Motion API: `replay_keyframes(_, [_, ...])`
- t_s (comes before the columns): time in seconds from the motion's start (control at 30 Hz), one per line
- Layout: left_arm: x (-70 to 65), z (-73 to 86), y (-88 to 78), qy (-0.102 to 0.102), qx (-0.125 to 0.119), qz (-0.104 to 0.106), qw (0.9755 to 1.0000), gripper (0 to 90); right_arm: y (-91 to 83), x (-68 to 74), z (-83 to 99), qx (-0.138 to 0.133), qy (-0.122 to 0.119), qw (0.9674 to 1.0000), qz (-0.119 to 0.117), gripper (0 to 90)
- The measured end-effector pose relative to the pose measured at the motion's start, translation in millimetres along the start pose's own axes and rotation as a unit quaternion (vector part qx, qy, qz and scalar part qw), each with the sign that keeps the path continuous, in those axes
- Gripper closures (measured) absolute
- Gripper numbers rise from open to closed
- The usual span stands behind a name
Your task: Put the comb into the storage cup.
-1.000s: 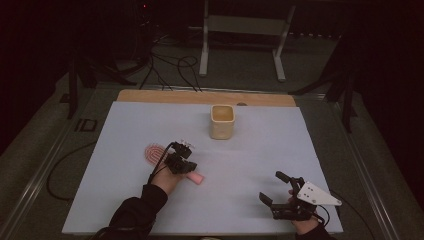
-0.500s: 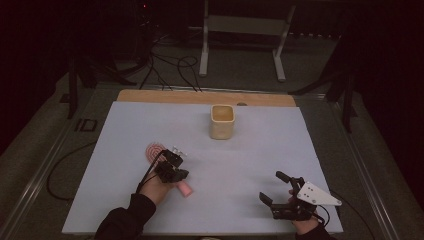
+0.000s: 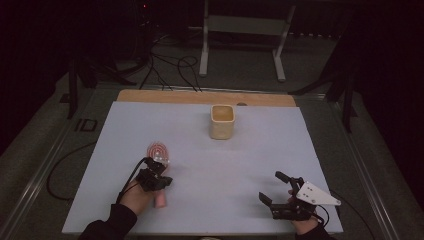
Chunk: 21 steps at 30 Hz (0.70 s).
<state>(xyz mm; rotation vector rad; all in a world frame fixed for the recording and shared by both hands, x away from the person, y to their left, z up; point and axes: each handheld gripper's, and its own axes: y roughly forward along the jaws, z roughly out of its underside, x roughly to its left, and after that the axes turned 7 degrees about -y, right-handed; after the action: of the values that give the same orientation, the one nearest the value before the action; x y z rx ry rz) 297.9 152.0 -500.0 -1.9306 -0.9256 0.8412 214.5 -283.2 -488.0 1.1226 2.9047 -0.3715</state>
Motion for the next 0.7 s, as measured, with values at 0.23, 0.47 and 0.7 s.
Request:
replay_keyframes(0.23, [7.9,8.6,-8.1,0.0,0.006,-0.011,0.9999,90.0,-0.3,0.6,-0.4,0.001,-0.002,1.0,0.0,9.2])
replay_keyframes(0.47, [16.8,17.3,-15.7,-0.001,0.009,-0.022,0.9997,90.0,0.4,0.1,0.0,0.0,0.0,1.0,-0.001,9.2])
replay_keyframes(0.7, [27.0,25.4,-25.3,0.002,0.024,-0.038,0.999,90.0,0.2,0.1,-0.1,0.0,0.001,1.0,-0.001,9.2])
